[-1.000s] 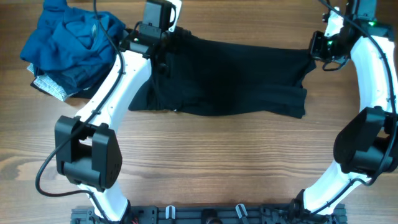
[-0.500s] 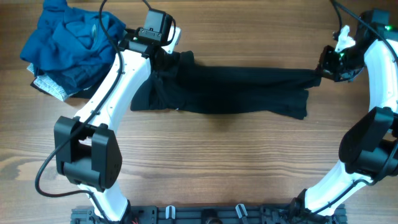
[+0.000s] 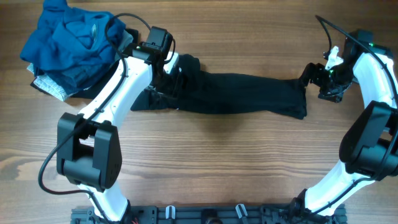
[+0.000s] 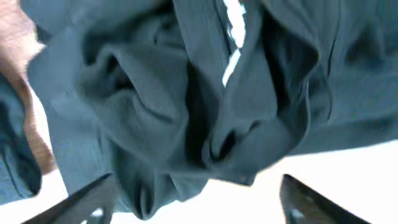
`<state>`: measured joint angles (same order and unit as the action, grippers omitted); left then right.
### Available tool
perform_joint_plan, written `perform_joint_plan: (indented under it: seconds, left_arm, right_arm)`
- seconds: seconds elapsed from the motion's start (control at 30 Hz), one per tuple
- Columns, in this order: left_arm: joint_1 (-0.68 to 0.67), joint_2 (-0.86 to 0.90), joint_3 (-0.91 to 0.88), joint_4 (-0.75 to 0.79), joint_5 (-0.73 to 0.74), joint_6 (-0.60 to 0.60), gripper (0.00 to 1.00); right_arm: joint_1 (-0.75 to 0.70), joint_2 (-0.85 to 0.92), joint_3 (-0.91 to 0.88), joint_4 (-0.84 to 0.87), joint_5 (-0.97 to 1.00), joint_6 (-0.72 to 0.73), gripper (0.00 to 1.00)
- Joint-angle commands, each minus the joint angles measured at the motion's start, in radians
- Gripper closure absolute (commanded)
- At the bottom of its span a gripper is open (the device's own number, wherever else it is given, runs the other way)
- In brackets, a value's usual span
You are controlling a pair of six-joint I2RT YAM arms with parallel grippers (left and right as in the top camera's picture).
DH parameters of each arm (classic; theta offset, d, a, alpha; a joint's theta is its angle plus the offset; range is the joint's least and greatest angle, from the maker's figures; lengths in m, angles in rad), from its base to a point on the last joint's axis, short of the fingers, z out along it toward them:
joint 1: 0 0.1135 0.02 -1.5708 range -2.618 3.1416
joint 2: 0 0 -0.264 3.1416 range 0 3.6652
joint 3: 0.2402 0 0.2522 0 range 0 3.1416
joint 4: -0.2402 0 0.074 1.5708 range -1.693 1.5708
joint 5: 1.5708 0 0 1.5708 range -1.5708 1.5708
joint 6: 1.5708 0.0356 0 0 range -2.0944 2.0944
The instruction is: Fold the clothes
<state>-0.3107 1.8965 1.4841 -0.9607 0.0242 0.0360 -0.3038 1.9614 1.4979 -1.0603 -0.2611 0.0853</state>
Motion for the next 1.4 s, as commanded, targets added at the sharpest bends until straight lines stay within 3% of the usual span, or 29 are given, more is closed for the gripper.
perform_joint_plan:
  seconds: [0.0, 0.17, 0.27, 0.37, 0.43, 0.57, 0.7, 0.87, 1.03, 1.13, 1.27, 1.3, 1.37]
  left_arm:
    - [0.036, -0.021, 0.050, 0.010, -0.010, -0.065, 0.12]
    - [0.089, -0.117, 0.089, 0.151, -0.006, -0.131, 0.01]
    - [0.106, -0.116, 0.088, 0.157, -0.006, -0.130, 0.00]
    - [0.121, -0.116, 0.088, 0.160, -0.007, -0.130, 0.00]
    - [0.134, -0.116, 0.088, 0.160, -0.007, -0.130, 0.00]
    - [0.160, -0.116, 0.088, 0.160, -0.007, -0.130, 0.00]
    - [0.180, -0.116, 0.088, 0.158, -0.007, -0.131, 0.00]
    - [0.180, -0.116, 0.088, 0.158, -0.007, -0.131, 0.00]
    - [0.180, -0.116, 0.088, 0.157, -0.006, -0.131, 0.00]
    - [0.180, -0.116, 0.088, 0.156, -0.006, -0.131, 0.00]
    - [0.180, -0.116, 0.088, 0.138, -0.006, -0.131, 0.00]
    - [0.180, -0.116, 0.088, 0.134, -0.006, -0.131, 0.00]
    - [0.180, -0.116, 0.088, 0.131, -0.006, -0.130, 0.00]
  right_arm:
    - [-0.005, -0.012, -0.036, 0.020, 0.006, -0.001, 0.11]
    - [0.001, -0.011, -0.208, 0.136, 0.006, -0.042, 0.19]
    - [0.018, -0.011, -0.277, 0.218, -0.002, -0.040, 0.40]
    - [0.043, -0.011, -0.310, 0.269, -0.002, -0.028, 0.80]
    - [0.045, -0.011, -0.312, 0.301, -0.001, 0.025, 0.95]
    - [-0.023, -0.011, -0.262, 0.314, -0.003, 0.012, 0.96]
    - [-0.208, -0.011, -0.139, 0.266, -0.163, -0.114, 0.96]
    - [-0.298, -0.011, -0.047, 0.235, -0.227, -0.173, 0.96]
    - [-0.167, -0.011, 0.048, 0.079, -0.266, -0.210, 0.96]
    - [-0.001, -0.011, 0.048, 0.055, -0.246, -0.209, 0.96]
    - [0.213, 0.014, 0.047, 0.084, -0.060, -0.101, 0.94]
    - [0.245, 0.027, 0.047, 0.084, -0.035, -0.101, 0.92]
    - [0.301, 0.054, 0.045, 0.084, -0.015, -0.101, 0.75]
